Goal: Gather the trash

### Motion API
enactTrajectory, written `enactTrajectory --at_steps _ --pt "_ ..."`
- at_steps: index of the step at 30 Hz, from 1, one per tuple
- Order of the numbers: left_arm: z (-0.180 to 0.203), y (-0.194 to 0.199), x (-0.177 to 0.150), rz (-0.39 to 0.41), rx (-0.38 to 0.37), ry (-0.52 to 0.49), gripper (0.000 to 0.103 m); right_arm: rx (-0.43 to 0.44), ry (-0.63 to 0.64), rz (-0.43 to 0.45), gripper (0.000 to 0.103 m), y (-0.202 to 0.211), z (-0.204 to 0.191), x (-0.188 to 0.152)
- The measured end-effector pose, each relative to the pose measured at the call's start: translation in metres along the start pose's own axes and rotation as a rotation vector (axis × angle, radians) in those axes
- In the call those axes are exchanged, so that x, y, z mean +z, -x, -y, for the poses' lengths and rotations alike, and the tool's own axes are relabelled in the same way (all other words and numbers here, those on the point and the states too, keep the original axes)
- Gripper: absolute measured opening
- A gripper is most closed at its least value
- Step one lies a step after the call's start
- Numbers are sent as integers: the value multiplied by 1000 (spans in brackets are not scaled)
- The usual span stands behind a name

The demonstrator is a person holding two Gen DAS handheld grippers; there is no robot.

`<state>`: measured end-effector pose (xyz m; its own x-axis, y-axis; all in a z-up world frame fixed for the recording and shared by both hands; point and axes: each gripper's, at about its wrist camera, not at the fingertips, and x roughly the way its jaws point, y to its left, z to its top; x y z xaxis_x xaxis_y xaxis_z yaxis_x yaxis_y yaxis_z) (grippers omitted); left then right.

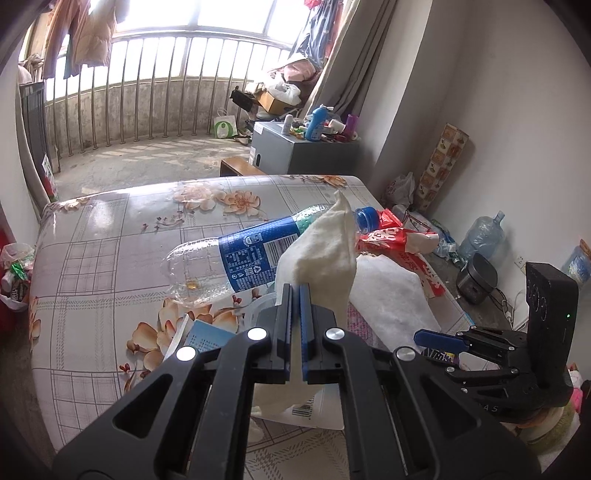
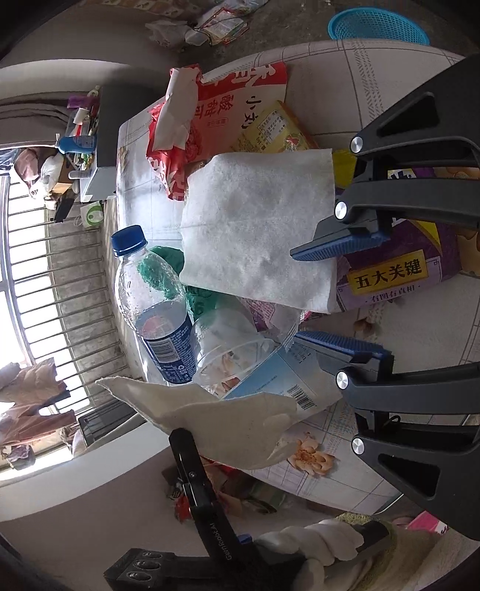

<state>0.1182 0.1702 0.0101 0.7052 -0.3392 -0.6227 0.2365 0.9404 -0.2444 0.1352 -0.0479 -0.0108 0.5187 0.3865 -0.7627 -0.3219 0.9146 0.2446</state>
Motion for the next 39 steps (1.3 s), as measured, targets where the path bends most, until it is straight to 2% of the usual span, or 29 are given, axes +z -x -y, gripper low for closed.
enactTrajectory --at_steps 1,6,9,15,20,25,29,34,39 --pt "-2 -1 0 0 0 3 2 -11 1 -7 37 -4 0 0" --pt "-7 -1 2 6 0 5 2 -31 -28 -22 14 -9 4 0" --pt "-6 -1 4 7 -1 4 2 -39 -40 -22 6 -10 9 1" --pt "-3 6 7 23 -2 0 2 14 -96 41 5 9 18 9" --pt "1 14 13 48 -2 -15 2 76 -162 159 3 40 33 24" --pt "12 21 23 69 -2 -39 2 95 -194 293 3 73 43 41" --pt "27 28 34 95 0 -70 2 102 -206 389 3 99 49 48" --pt "52 36 48 132 -12 -110 2 111 -234 462 2 125 63 47" --pt "84 36 62 148 -56 -151 2 106 -272 525 2 149 84 35"
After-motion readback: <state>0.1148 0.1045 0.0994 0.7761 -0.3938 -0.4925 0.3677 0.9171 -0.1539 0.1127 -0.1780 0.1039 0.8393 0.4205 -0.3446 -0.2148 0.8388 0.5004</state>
